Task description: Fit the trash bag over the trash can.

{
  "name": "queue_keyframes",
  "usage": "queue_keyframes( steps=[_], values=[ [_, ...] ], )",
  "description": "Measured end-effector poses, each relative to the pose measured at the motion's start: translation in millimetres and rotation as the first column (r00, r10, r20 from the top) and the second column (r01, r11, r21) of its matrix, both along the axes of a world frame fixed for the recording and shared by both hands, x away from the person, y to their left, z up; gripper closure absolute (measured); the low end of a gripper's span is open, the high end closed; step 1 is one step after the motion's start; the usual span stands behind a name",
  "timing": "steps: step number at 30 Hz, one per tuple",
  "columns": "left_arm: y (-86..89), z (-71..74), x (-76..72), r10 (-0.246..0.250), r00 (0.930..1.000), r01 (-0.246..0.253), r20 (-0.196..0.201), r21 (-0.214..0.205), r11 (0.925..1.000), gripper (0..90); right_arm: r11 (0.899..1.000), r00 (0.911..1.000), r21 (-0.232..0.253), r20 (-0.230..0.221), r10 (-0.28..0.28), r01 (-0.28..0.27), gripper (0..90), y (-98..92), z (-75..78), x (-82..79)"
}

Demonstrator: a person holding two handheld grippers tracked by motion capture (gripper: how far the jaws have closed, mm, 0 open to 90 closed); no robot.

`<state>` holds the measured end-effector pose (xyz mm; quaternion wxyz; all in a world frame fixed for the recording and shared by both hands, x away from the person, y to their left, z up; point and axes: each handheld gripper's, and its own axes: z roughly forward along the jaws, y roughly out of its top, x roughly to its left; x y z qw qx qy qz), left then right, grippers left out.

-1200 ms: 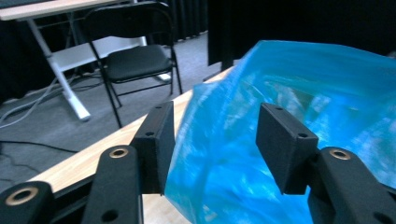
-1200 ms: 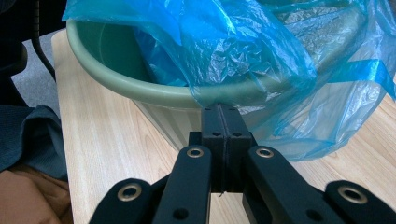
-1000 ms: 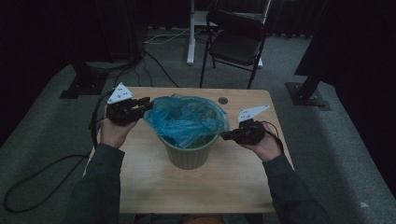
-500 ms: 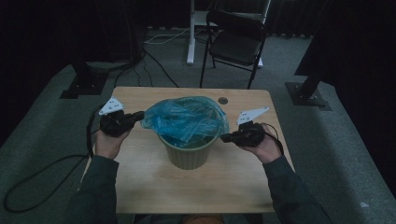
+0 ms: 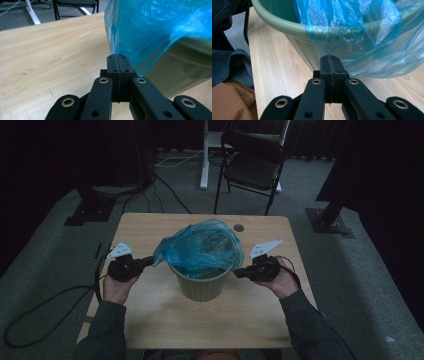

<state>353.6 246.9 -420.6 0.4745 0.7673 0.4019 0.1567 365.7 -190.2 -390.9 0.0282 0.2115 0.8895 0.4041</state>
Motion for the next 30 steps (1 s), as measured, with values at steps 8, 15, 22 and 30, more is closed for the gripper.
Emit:
queue_keyframes(
  steps=[8,15,22,30],
  values=[
    [-10.6,-13.8,3.7,-0.025,0.9989,0.026,-0.041,0.024,0.9994,89.2,1.000,0.9993,-0.021,-0.031,0.022,-0.023,90.0,8.1,-10.3,-0.2],
    [-11.8,-20.9,7.2,-0.023,0.9976,0.024,-0.065,0.012,0.9996,89.0,0.999,0.9984,-0.030,-0.050,0.025,-0.027,90.0,6.7,-14.3,1.3],
    [-13.4,-24.1,6.7,-0.032,0.9972,0.032,-0.068,0.003,0.9995,88.6,0.998,0.9972,-0.036,-0.063,0.041,-0.043,90.0,9.7,-17.1,0.8],
    [-19.6,-29.1,3.7,-0.053,0.9963,0.054,-0.067,0.006,0.9985,88.7,0.997,0.9957,-0.032,-0.061,0.069,-0.071,90.0,15.4,-18.7,-1.8]
  ],
)
